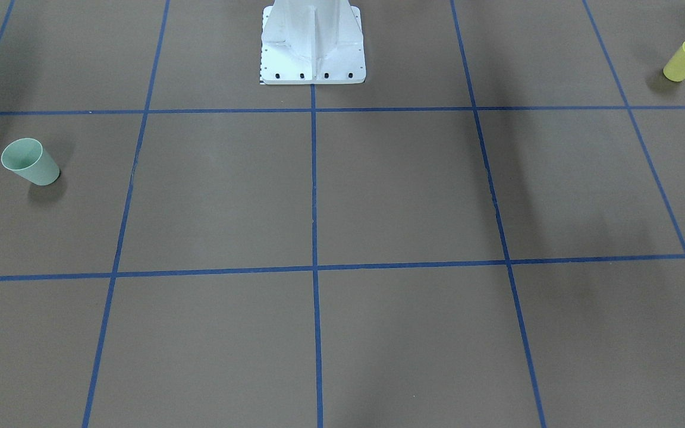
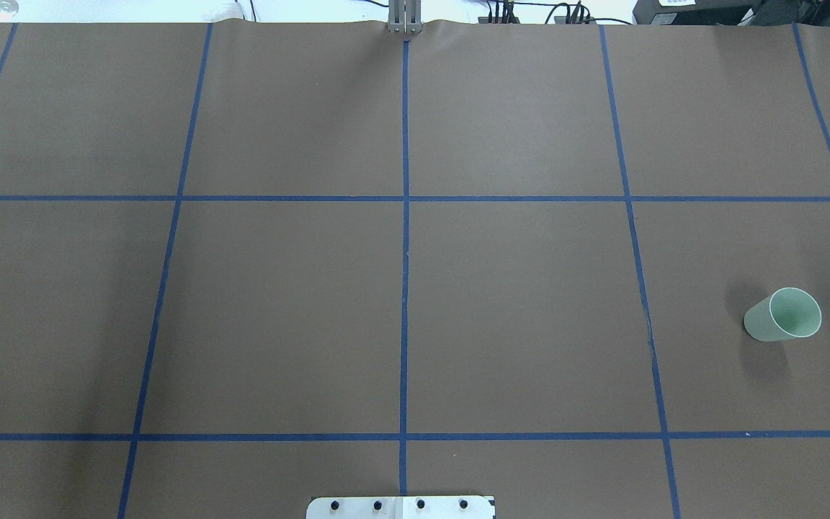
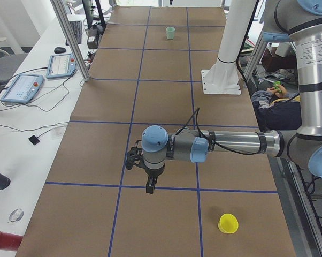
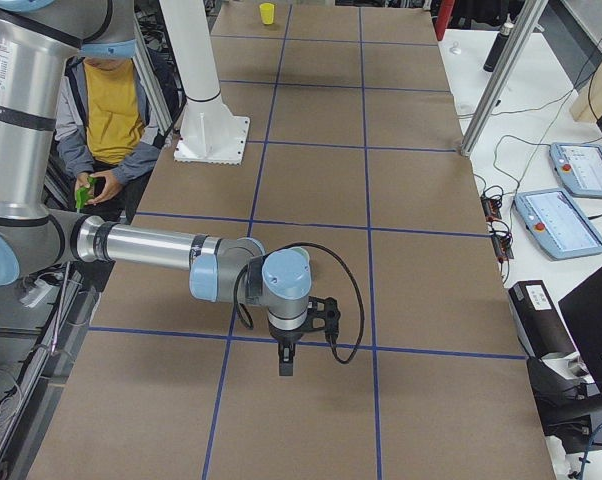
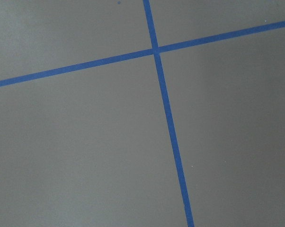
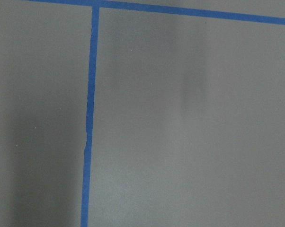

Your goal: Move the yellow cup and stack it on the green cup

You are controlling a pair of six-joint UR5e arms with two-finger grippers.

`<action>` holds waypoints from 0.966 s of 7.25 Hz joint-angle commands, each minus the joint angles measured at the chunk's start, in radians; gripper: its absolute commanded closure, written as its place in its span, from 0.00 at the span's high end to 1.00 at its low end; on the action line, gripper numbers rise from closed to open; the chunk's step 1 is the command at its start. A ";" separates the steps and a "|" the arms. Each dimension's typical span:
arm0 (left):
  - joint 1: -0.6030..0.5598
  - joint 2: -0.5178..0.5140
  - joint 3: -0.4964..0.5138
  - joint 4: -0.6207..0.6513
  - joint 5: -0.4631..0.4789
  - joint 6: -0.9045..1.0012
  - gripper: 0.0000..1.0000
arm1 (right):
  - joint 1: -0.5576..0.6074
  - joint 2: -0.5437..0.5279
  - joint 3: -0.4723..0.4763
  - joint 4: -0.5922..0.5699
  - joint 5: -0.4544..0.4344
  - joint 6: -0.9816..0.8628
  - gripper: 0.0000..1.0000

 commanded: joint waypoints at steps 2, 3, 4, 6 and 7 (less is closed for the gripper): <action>0.000 0.000 -0.012 0.001 -0.006 -0.005 1.00 | 0.000 0.001 0.003 0.001 0.000 0.000 1.00; 0.000 0.000 -0.018 0.001 -0.006 -0.005 1.00 | 0.000 0.000 0.009 0.003 0.014 0.000 1.00; 0.000 0.000 -0.018 0.002 -0.002 -0.003 1.00 | 0.000 0.001 0.017 0.006 0.058 -0.003 1.00; 0.000 -0.008 -0.024 -0.031 -0.014 -0.011 1.00 | 0.000 0.012 0.032 0.015 0.064 0.000 1.00; 0.000 -0.018 -0.017 -0.133 -0.009 -0.018 1.00 | 0.000 0.015 0.032 0.060 0.060 0.003 1.00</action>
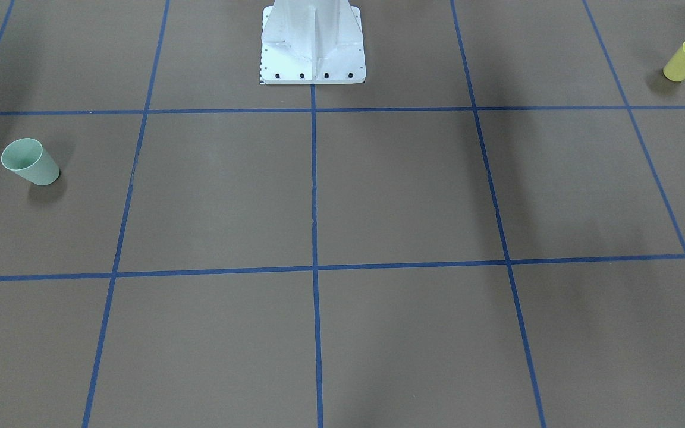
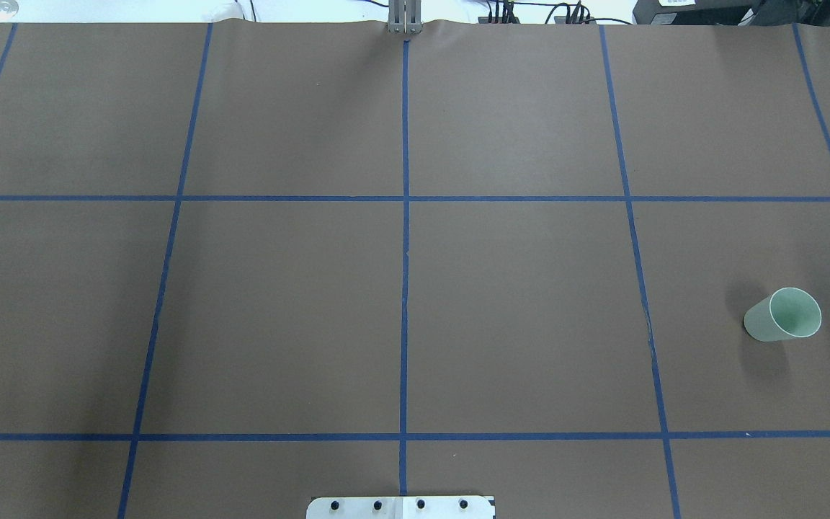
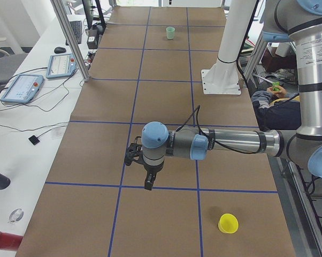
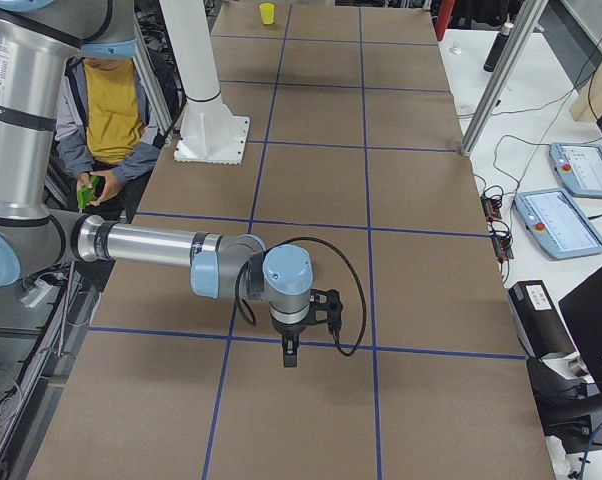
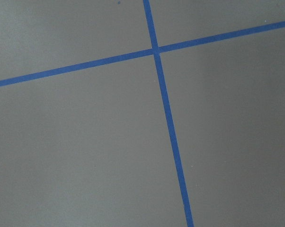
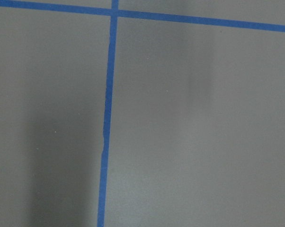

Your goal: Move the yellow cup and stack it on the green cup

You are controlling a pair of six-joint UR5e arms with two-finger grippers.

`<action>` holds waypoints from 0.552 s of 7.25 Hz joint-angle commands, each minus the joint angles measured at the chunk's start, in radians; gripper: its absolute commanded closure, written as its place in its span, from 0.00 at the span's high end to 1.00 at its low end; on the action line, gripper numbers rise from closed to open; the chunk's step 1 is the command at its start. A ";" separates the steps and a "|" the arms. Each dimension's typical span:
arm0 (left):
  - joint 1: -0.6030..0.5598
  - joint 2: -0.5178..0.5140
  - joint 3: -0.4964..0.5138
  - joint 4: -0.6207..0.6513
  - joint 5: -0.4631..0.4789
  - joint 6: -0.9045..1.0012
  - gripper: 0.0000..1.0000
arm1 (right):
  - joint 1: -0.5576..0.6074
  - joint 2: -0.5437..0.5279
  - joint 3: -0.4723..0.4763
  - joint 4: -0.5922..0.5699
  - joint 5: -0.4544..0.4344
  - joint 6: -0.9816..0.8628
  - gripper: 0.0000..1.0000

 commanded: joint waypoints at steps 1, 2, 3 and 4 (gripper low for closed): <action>0.000 -0.014 0.018 -0.201 0.008 -0.007 1.00 | 0.002 0.005 0.004 0.051 -0.005 0.003 1.00; 0.000 -0.021 0.027 -0.296 0.024 -0.009 1.00 | 0.002 0.008 0.003 0.051 -0.010 0.003 1.00; 0.000 -0.035 0.033 -0.311 0.022 -0.013 1.00 | 0.000 0.007 -0.002 0.057 -0.010 0.003 1.00; -0.002 -0.070 0.067 -0.312 0.008 -0.061 1.00 | 0.000 0.010 -0.010 0.057 -0.016 0.003 1.00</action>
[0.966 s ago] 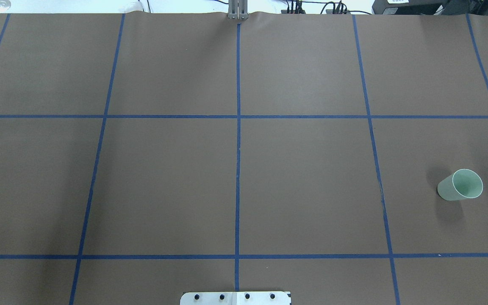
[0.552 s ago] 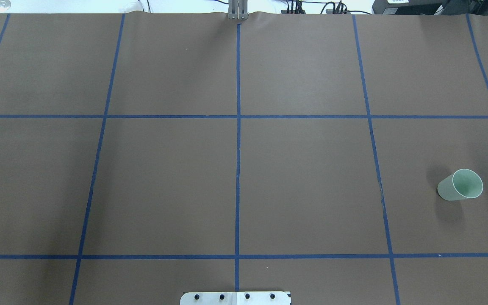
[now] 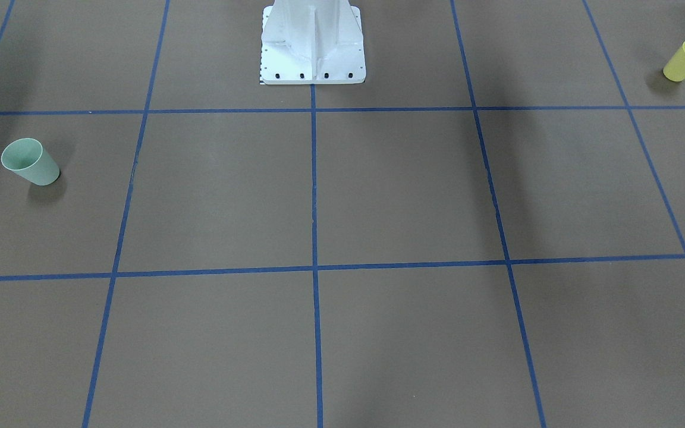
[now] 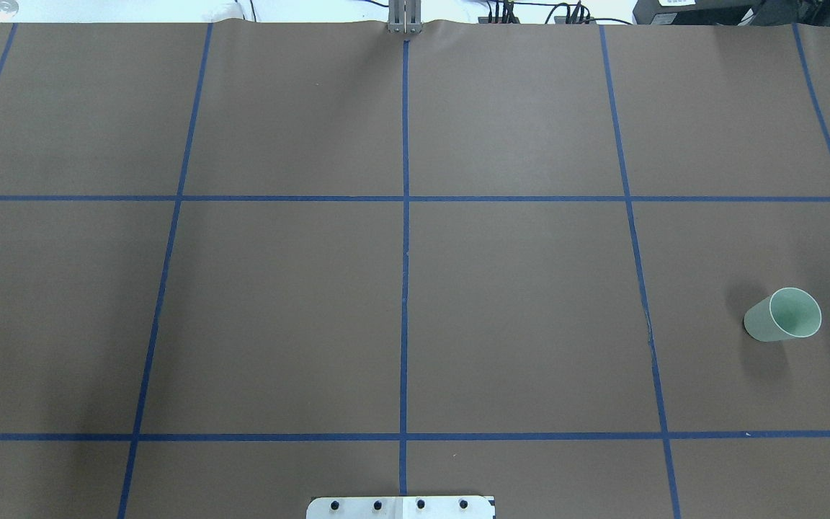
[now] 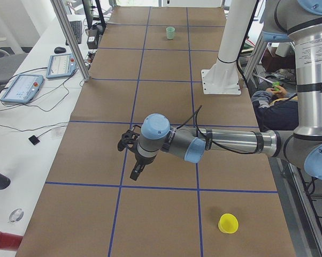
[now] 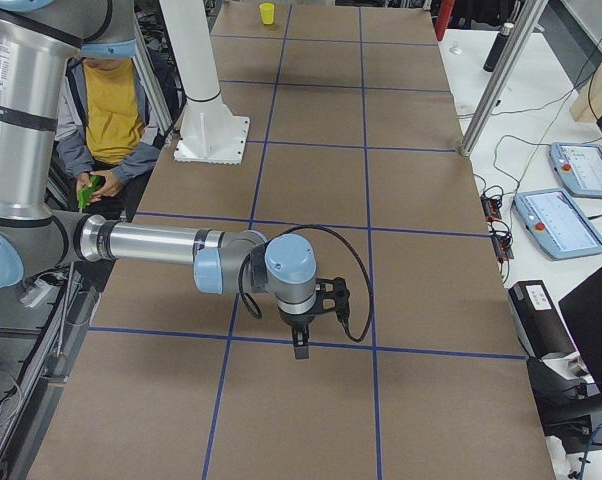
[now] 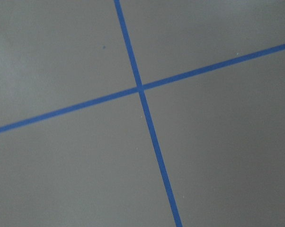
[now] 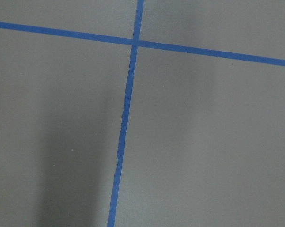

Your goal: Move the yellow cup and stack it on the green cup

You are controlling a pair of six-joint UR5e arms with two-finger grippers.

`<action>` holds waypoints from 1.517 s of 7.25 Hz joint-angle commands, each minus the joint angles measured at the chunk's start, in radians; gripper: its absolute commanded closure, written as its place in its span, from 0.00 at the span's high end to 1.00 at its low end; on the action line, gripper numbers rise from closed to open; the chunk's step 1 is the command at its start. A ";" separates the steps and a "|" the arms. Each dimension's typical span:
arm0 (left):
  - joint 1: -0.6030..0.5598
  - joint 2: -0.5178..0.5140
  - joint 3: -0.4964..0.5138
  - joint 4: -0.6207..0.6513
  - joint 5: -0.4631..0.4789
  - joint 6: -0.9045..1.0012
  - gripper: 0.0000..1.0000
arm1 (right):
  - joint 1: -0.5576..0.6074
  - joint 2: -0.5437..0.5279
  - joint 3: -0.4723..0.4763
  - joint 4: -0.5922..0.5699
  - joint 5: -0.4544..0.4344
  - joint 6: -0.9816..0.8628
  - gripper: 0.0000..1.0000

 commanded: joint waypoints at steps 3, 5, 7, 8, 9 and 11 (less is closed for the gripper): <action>0.000 -0.046 0.029 -0.056 -0.012 -0.155 1.00 | -0.001 -0.001 -0.035 0.000 -0.003 0.005 1.00; 0.000 -0.043 0.018 -0.056 -0.003 -0.275 1.00 | -0.001 -0.001 -0.066 0.003 0.048 -0.004 1.00; 0.002 -0.043 -0.014 -0.076 0.121 -0.553 1.00 | -0.001 -0.001 -0.081 0.010 0.043 0.003 1.00; 0.006 -0.034 -0.014 -0.111 0.173 -0.681 1.00 | -0.001 -0.002 -0.089 0.010 0.043 0.002 1.00; 0.020 -0.032 -0.014 -0.111 0.266 -0.788 1.00 | -0.001 -0.008 -0.089 0.010 0.043 0.002 1.00; 0.173 -0.026 -0.015 -0.087 0.577 -1.060 1.00 | -0.001 -0.008 -0.091 0.010 0.045 0.000 1.00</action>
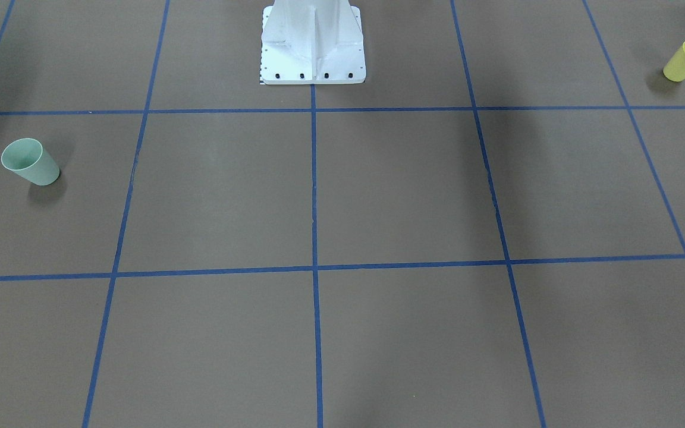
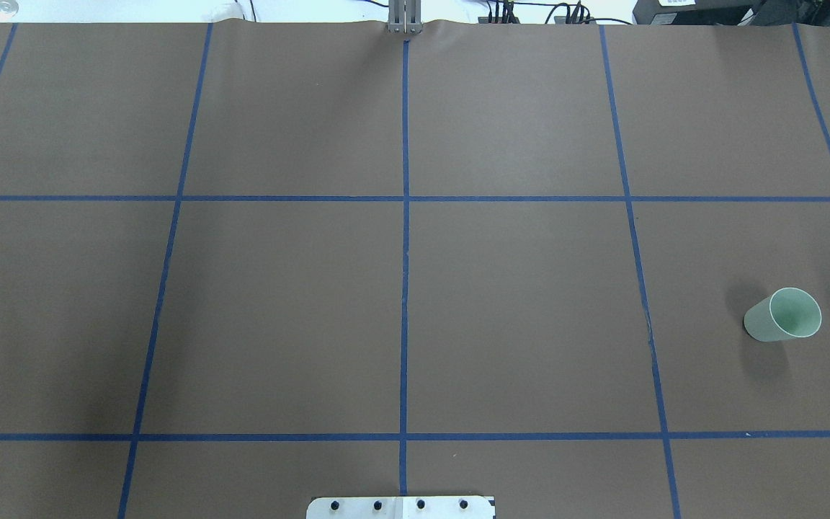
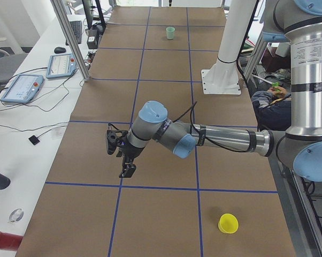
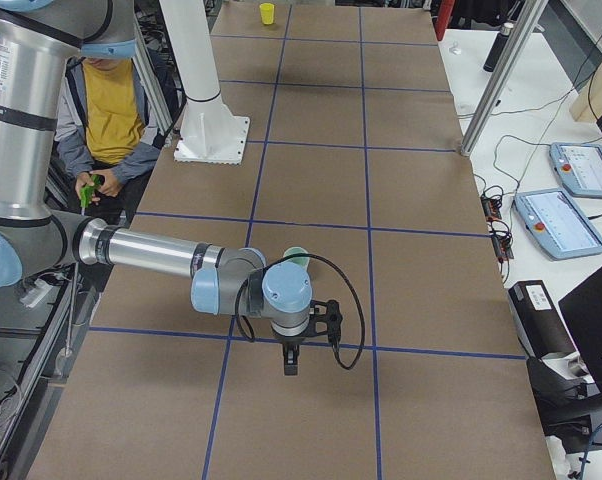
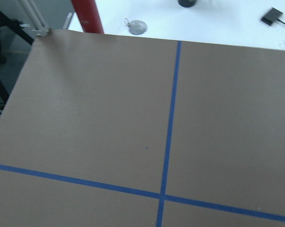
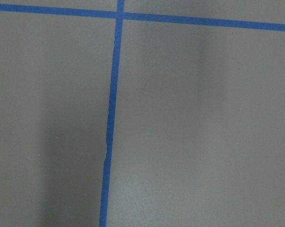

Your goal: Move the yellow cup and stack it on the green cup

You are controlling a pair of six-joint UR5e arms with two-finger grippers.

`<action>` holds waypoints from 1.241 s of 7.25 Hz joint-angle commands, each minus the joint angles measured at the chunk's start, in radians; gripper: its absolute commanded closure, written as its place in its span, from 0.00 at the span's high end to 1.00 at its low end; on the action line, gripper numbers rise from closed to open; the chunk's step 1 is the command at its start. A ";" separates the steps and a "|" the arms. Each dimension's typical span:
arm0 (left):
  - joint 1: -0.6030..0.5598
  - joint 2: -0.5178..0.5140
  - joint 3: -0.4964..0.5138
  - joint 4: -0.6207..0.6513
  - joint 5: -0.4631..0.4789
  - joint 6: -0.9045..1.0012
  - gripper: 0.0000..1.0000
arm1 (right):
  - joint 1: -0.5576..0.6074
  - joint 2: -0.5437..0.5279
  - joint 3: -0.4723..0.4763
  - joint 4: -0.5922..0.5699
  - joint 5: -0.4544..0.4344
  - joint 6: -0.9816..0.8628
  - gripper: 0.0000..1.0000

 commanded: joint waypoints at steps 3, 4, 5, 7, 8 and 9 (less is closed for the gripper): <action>0.171 0.054 -0.002 0.243 0.500 -0.459 1.00 | 0.000 -0.001 -0.018 0.000 0.001 0.002 1.00; 0.200 0.101 -0.002 0.291 0.572 -0.592 1.00 | 0.000 -0.001 -0.020 -0.001 0.002 0.002 1.00; 0.231 0.125 -0.002 0.366 0.579 -0.714 1.00 | 0.000 -0.002 -0.028 -0.001 0.004 0.002 1.00; 0.402 0.125 -0.004 0.698 0.601 -1.081 1.00 | 0.000 -0.002 -0.035 -0.001 0.005 0.002 1.00; 0.439 0.125 -0.005 0.838 0.595 -1.215 1.00 | 0.000 -0.002 -0.034 -0.001 0.007 0.003 1.00; 0.467 0.126 -0.004 0.962 0.552 -1.323 1.00 | 0.000 -0.002 -0.034 -0.001 0.007 0.002 1.00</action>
